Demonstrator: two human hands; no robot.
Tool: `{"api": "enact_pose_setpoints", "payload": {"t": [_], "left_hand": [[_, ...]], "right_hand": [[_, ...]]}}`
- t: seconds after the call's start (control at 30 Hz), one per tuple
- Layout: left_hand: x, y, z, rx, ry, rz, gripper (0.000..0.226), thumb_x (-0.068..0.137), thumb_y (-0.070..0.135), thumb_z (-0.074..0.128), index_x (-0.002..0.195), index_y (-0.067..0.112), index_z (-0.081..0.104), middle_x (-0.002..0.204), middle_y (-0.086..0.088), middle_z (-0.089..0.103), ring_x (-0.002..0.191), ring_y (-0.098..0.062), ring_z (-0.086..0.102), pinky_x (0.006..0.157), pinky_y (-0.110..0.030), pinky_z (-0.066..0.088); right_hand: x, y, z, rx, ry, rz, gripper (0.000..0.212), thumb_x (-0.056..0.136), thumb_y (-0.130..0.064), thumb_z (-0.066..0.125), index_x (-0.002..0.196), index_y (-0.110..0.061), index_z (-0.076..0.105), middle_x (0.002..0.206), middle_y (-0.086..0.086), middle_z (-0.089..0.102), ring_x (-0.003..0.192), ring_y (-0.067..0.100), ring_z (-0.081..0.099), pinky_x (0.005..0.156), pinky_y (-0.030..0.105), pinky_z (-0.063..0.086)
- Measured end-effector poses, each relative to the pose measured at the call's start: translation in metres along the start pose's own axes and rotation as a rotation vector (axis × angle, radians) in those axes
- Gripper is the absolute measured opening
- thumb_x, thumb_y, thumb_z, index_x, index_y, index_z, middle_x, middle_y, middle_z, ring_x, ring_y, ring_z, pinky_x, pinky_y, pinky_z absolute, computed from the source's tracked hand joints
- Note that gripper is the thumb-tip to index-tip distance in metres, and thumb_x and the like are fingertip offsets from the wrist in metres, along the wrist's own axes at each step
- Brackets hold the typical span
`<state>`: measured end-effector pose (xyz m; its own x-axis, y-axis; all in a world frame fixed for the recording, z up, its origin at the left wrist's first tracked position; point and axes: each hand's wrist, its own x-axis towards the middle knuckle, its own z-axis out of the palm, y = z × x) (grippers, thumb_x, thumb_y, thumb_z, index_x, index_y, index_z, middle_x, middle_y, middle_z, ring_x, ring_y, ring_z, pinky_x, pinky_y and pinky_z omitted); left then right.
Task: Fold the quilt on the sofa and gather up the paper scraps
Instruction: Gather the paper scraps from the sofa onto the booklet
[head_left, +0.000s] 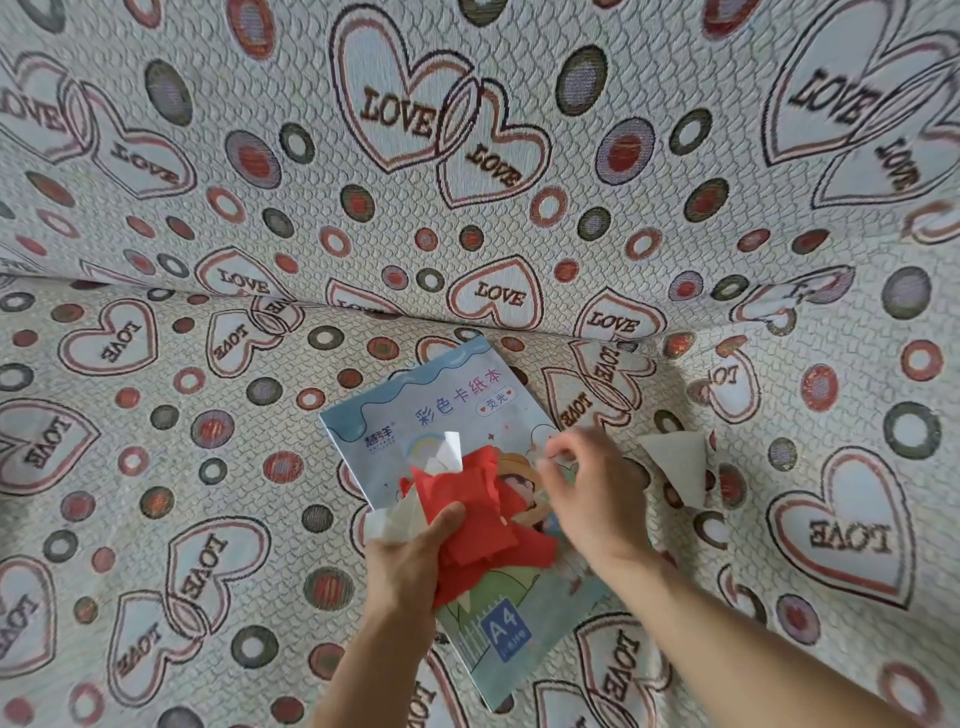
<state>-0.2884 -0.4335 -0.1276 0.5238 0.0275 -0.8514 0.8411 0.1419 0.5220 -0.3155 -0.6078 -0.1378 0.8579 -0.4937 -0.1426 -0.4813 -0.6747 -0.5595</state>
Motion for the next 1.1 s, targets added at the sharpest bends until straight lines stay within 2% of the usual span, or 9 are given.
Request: {"api": "enact_pose_setpoints", "payload": {"t": [0.1, 0.2, 0.27, 0.33, 0.47, 0.67, 0.8, 0.93, 1.1], "left_hand": [[0.002, -0.003, -0.001, -0.007, 0.004, -0.008, 0.038, 0.069, 0.011, 0.083, 0.103, 0.002, 0.067, 0.087, -0.022, 0.074, 0.065, -0.034, 0.073, 0.05, -0.043, 0.06], [0.003, -0.006, -0.002, -0.013, -0.003, -0.011, 0.042, 0.069, 0.012, 0.082, 0.107, 0.003, 0.066, 0.092, -0.023, 0.074, 0.069, -0.035, 0.073, 0.051, -0.041, 0.059], [0.003, -0.008, -0.002, -0.008, 0.0, -0.01, 0.046, 0.068, 0.013, 0.082, 0.11, 0.003, 0.066, 0.097, -0.025, 0.072, 0.075, -0.038, 0.073, 0.052, -0.043, 0.06], [0.002, -0.01, -0.002, -0.014, 0.002, -0.012, 0.047, 0.07, 0.011, 0.082, 0.112, 0.002, 0.064, 0.099, -0.026, 0.071, 0.078, -0.039, 0.072, 0.053, -0.046, 0.06], [0.0, -0.014, -0.003, -0.029, 0.006, -0.007, 0.056, 0.063, 0.014, 0.084, 0.113, 0.002, 0.064, 0.099, -0.026, 0.072, 0.08, -0.04, 0.073, 0.057, -0.049, 0.06], [-0.011, -0.017, -0.006, -0.035, -0.02, 0.012, 0.045, 0.071, 0.01, 0.082, 0.112, 0.001, 0.065, 0.098, -0.025, 0.072, 0.076, -0.037, 0.073, 0.052, -0.043, 0.059], [-0.015, -0.019, -0.014, -0.025, -0.067, 0.046, 0.03, 0.078, 0.012, 0.079, 0.105, 0.006, 0.067, 0.086, -0.017, 0.074, 0.065, -0.028, 0.074, 0.048, -0.038, 0.058], [-0.017, -0.023, -0.027, 0.044, -0.138, 0.097, 0.028, 0.073, 0.032, 0.079, 0.088, 0.009, 0.071, 0.079, -0.012, 0.072, 0.071, -0.026, 0.071, 0.067, -0.042, 0.06], [-0.013, -0.025, -0.049, 0.038, -0.087, 0.079, 0.018, 0.08, 0.013, 0.076, 0.064, 0.01, 0.07, 0.06, -0.008, 0.066, 0.049, -0.018, 0.064, 0.046, -0.027, 0.055]], "right_hand": [[0.012, 0.033, -0.017, -0.257, 0.164, 0.079, 0.04, 0.078, -0.026, 0.072, 0.112, -0.015, 0.054, 0.114, 0.004, 0.056, 0.107, 0.023, 0.051, 0.085, 0.039, 0.04], [0.018, 0.064, -0.025, -0.265, 0.126, 0.373, 0.06, 0.079, -0.03, 0.07, 0.129, -0.008, 0.044, 0.126, 0.014, 0.052, 0.116, 0.032, 0.047, 0.096, 0.048, 0.038], [0.016, 0.078, -0.03, -0.192, 0.148, 0.513, 0.039, 0.085, -0.03, 0.065, 0.116, -0.01, 0.052, 0.11, 0.011, 0.059, 0.101, 0.031, 0.055, 0.096, 0.05, 0.042], [0.013, 0.081, -0.035, -0.115, 0.171, 0.53, 0.011, 0.093, -0.025, 0.056, 0.092, -0.014, 0.056, 0.089, 0.006, 0.061, 0.077, 0.025, 0.053, 0.083, 0.043, 0.048], [0.001, 0.071, -0.033, 0.176, 0.256, 0.354, 0.012, 0.094, -0.017, 0.057, 0.087, -0.01, 0.065, 0.08, 0.003, 0.061, 0.066, 0.02, 0.058, 0.051, 0.026, 0.043], [-0.034, 0.01, -0.004, 0.301, 0.16, -0.06, 0.014, 0.092, -0.019, 0.059, 0.083, -0.013, 0.067, 0.078, -0.006, 0.059, 0.067, 0.008, 0.054, 0.057, 0.012, 0.039], [-0.06, -0.022, 0.024, 0.223, 0.078, -0.232, 0.016, 0.091, -0.03, 0.057, 0.086, -0.019, 0.068, 0.085, -0.013, 0.058, 0.078, 0.004, 0.055, 0.063, 0.014, 0.042], [-0.087, -0.033, 0.043, 0.058, 0.051, -0.328, 0.013, 0.09, -0.026, 0.06, 0.086, -0.018, 0.07, 0.089, -0.007, 0.056, 0.083, 0.012, 0.055, 0.065, 0.025, 0.048], [-0.116, -0.039, 0.052, -0.003, -0.073, -0.41, 0.026, 0.096, -0.034, 0.047, 0.105, -0.019, 0.066, 0.109, -0.005, 0.055, 0.096, 0.017, 0.054, 0.08, 0.034, 0.047]]}}
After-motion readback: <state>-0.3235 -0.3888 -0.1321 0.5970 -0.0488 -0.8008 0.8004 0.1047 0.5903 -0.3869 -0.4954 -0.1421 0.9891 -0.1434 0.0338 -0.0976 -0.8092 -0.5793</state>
